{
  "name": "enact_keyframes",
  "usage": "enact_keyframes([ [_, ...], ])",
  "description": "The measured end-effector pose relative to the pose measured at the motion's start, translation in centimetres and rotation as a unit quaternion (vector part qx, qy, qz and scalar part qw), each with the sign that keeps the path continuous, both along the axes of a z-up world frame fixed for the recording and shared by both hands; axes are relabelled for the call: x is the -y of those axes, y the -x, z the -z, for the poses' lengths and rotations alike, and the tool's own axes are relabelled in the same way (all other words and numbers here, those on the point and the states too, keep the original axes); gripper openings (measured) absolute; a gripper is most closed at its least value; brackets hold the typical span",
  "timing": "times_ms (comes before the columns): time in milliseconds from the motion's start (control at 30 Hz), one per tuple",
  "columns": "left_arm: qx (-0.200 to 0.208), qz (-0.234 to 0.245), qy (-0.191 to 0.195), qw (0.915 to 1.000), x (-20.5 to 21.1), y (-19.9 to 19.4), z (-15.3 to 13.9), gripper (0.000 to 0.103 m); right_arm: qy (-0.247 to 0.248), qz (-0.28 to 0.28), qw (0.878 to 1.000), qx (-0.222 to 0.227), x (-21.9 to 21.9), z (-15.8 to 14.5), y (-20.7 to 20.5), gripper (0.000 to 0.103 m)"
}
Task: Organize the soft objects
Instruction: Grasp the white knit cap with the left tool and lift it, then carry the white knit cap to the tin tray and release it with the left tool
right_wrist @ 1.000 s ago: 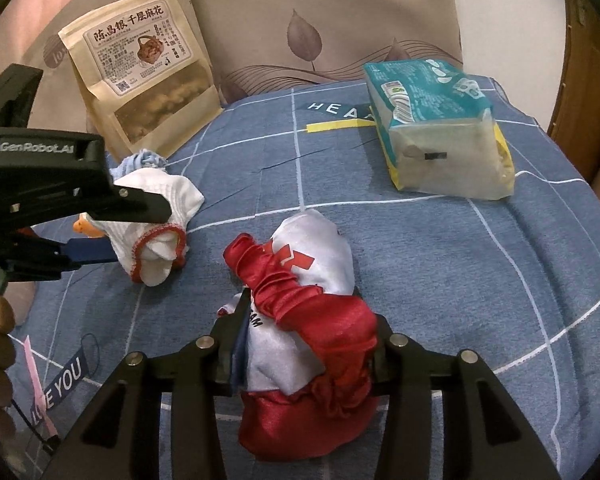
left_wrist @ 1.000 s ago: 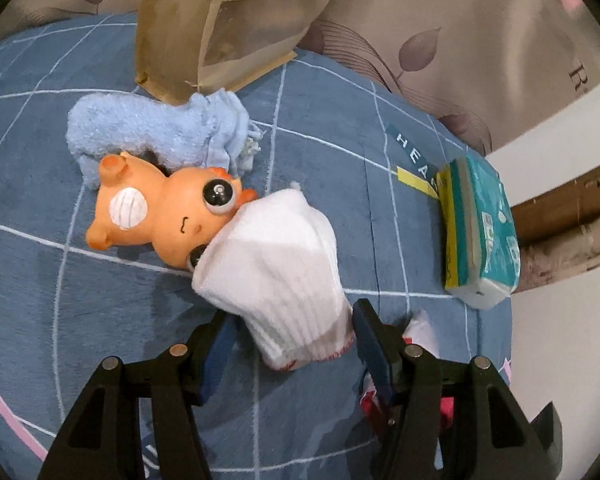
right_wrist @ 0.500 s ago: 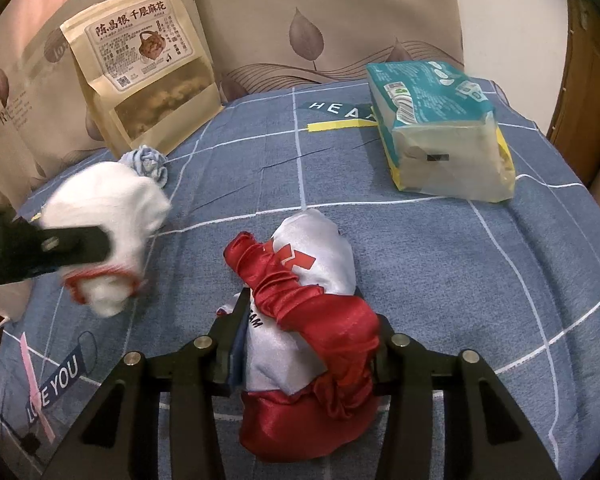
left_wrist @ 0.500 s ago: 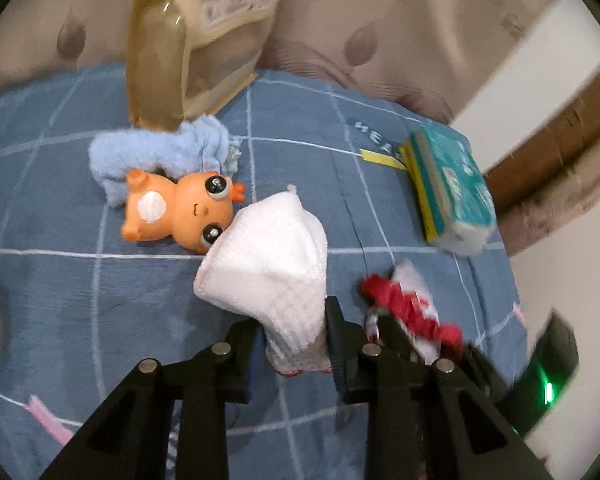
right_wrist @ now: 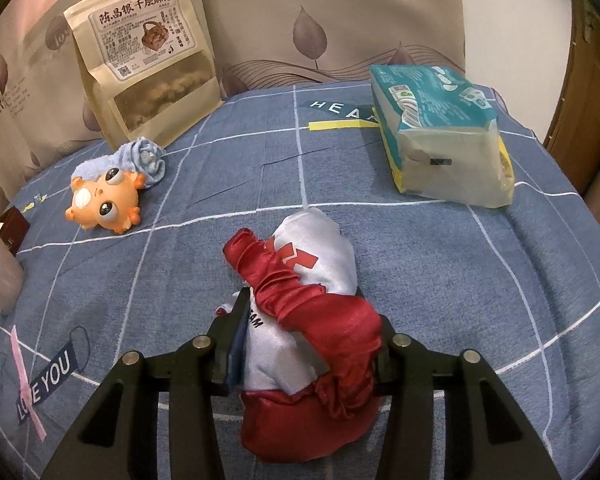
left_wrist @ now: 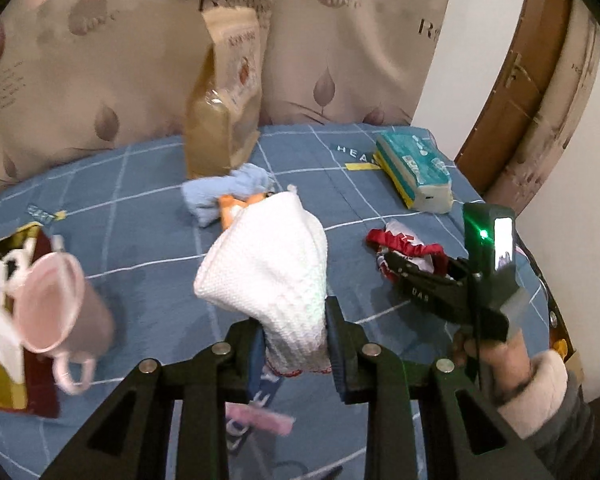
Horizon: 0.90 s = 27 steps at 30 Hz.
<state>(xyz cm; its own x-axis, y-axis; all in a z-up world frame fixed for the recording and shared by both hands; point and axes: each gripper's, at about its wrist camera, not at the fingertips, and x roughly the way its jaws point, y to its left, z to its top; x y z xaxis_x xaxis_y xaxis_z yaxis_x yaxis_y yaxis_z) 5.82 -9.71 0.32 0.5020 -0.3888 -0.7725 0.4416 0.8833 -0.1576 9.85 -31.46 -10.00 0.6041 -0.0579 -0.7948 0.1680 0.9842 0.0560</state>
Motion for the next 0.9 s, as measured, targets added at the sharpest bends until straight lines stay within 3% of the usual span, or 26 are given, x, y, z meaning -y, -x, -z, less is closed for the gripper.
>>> enact_keyframes([
  [133, 0.024, -0.009, -0.022, 0.9994, -2.1, 1.4, -1.2, 0.027, 0.005, 0.000, 1.000, -0.001, -0.2, 0.0, 0.0, 0.044],
  [333, 0.047, -0.039, -0.019, 0.9979, -6.0, 2.6, -3.1, 0.027, 0.006, 0.000, 1.000, -0.002, -0.3, 0.0, -0.1, 0.044],
  [900, 0.069, -0.156, -0.031, 0.9849, -16.2, 2.7, -5.3, 0.027, 0.009, 0.000, 1.000, -0.002, -0.4, 0.0, -0.1, 0.044],
])
